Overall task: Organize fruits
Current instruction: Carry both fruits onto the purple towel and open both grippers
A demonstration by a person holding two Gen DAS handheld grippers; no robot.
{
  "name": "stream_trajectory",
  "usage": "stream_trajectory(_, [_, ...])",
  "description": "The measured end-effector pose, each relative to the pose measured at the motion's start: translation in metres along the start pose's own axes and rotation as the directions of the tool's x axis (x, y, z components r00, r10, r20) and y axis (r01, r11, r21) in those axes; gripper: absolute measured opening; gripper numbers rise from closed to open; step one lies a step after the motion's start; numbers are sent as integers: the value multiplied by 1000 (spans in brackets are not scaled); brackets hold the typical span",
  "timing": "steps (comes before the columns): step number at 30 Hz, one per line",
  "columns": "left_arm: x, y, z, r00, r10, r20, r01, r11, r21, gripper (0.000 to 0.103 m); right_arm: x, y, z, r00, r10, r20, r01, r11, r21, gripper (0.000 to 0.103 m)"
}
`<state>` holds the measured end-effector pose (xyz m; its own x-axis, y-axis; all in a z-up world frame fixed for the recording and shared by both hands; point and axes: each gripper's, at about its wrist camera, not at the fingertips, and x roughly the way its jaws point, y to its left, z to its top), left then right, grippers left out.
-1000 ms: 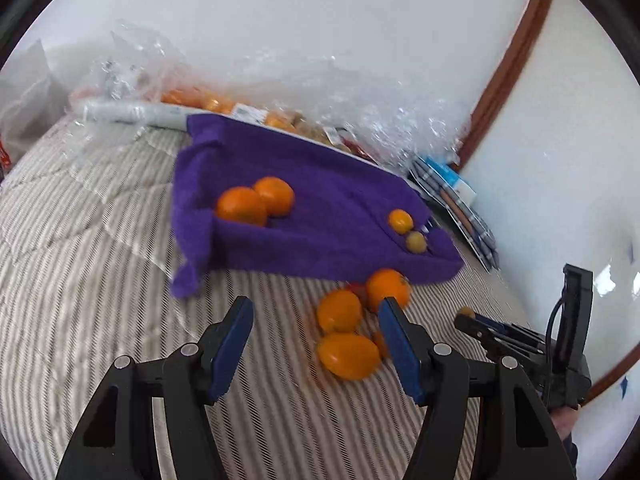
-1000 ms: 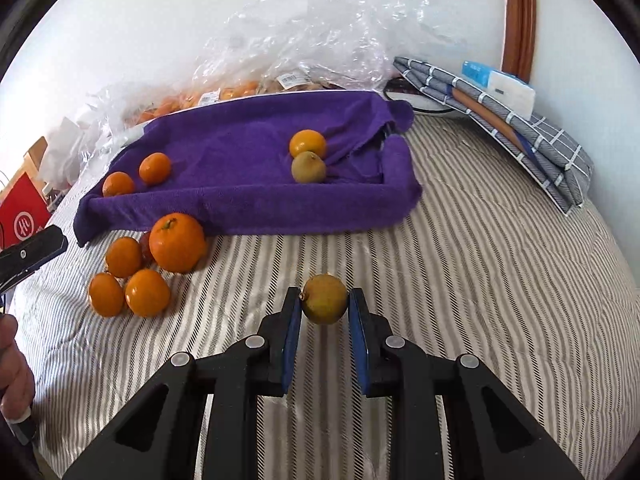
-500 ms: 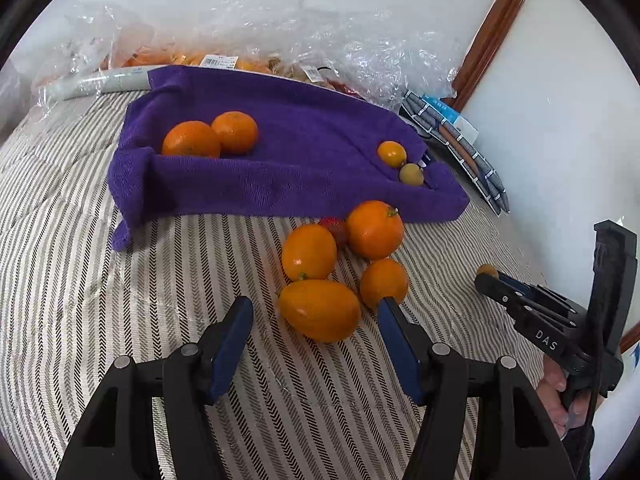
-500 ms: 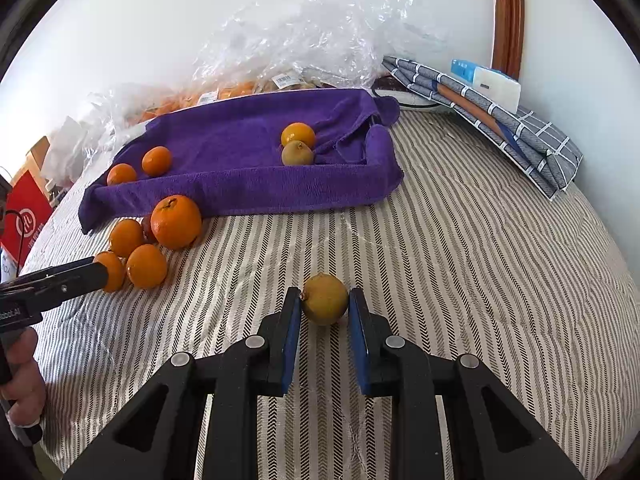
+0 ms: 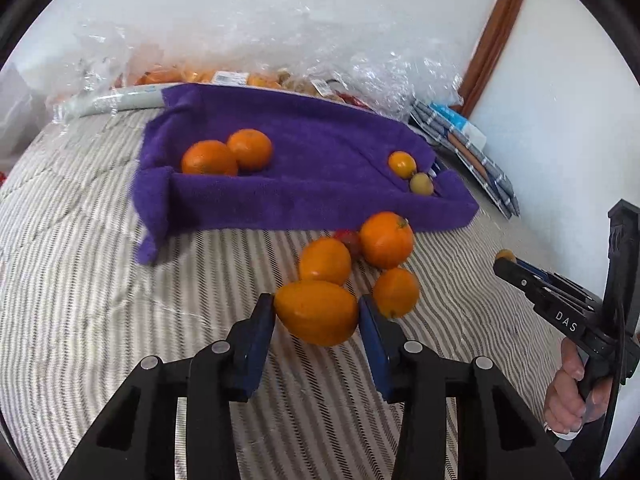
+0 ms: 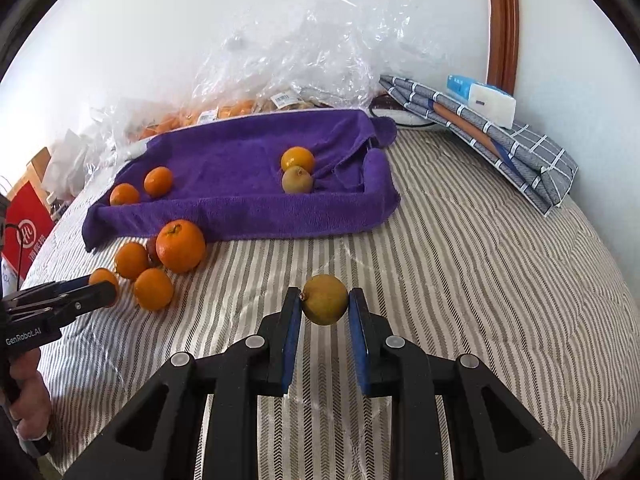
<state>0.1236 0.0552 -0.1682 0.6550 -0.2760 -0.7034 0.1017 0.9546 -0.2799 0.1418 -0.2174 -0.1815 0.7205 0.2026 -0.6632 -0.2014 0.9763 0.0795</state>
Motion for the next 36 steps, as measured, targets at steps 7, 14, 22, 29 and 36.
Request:
stream_trajectory(7, [-20,16,35,994,52,97,-48,998,-44,41,-8,-2,33,997,-12,74,12,1000,1,24])
stream_trajectory(14, [-5,23,79,988,55,142,-38,993,-116,41,-3,-6,79,990,-1,139,-2,1000,19,24])
stream_trajectory(22, [37,18,100,987,90,137,-68,985,-156,41,40,-5,111,995,28,97,-28,1000,4,24])
stream_trajectory(29, [55,19,91,994,52,93,-41,991,-126,41,74,-9,97,998,51,39,-52,998,35,24])
stream_trajectory(36, [61,23,90,997,44,68,-34,989,-143,41,80,-12,93,998,61,18,-62,997,38,24])
